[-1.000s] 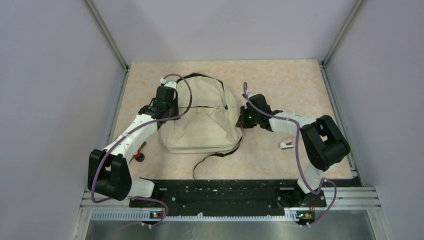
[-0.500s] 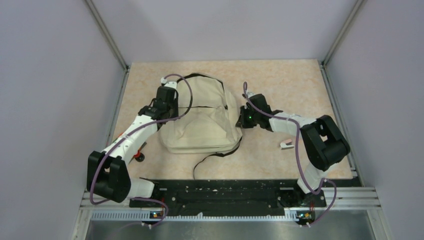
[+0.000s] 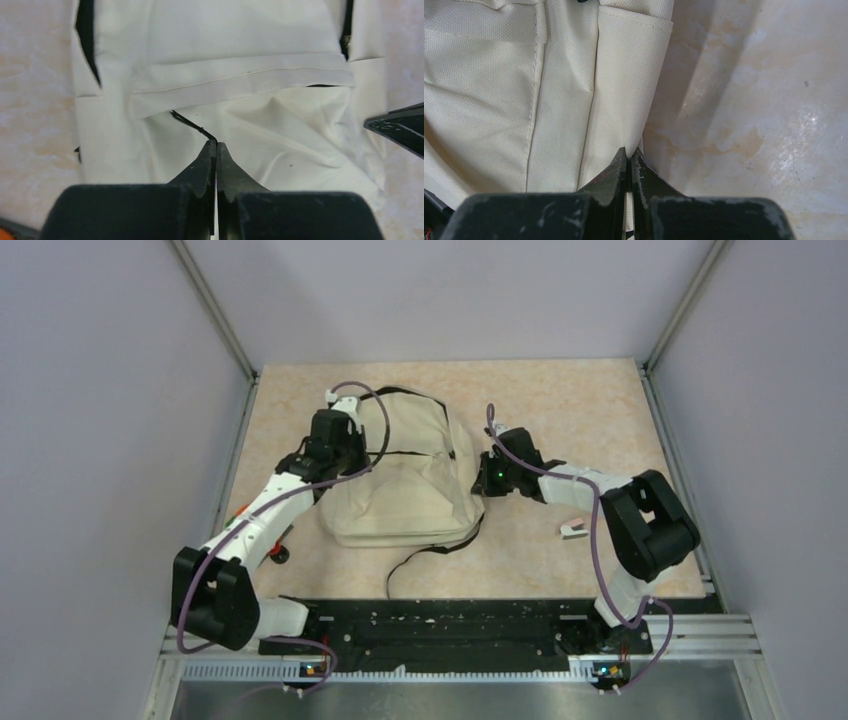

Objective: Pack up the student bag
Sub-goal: Unzip the student bag at the center of the board.

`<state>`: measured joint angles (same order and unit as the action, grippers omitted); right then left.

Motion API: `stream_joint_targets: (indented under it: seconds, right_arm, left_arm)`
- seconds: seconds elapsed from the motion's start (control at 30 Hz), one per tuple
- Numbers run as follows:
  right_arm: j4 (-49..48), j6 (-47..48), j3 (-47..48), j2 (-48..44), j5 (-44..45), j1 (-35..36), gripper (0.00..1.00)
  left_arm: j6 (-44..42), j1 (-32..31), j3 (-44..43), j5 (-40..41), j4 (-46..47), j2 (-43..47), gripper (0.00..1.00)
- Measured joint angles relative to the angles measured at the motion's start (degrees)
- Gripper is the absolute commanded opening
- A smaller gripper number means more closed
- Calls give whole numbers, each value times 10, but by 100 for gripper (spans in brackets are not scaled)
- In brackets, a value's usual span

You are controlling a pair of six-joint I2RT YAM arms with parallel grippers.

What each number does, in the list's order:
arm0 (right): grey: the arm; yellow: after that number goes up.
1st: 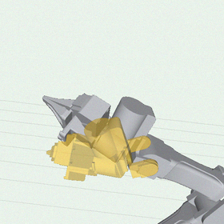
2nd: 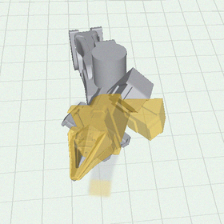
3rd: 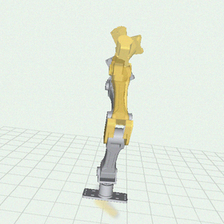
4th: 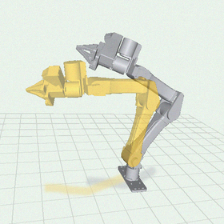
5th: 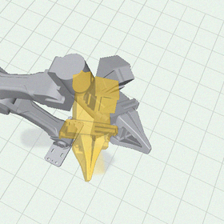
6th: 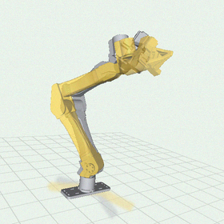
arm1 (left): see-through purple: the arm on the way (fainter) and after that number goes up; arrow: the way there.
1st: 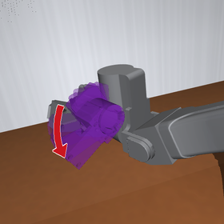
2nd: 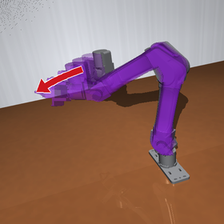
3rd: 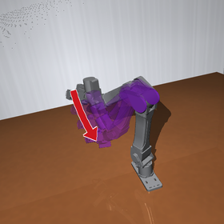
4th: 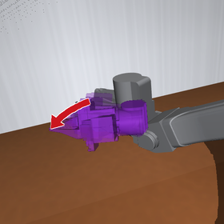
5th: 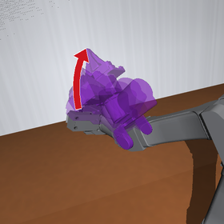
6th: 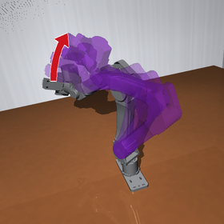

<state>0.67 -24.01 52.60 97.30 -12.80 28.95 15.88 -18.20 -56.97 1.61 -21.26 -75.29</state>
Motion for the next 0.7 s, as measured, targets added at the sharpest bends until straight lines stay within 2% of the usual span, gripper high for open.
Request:
stream_joint_targets:
  seconds: [0.3, 0.7]
  right_arm:
    - [-2, 0, 0, 3, -6, 0, 0]
    - [-2, -1, 0, 4, -6, 1, 0]
  left_arm:
    - [25, -59, -25, -37, 53, -109, 0]
    - [52, -180, -152, -46, 117, -239, 0]
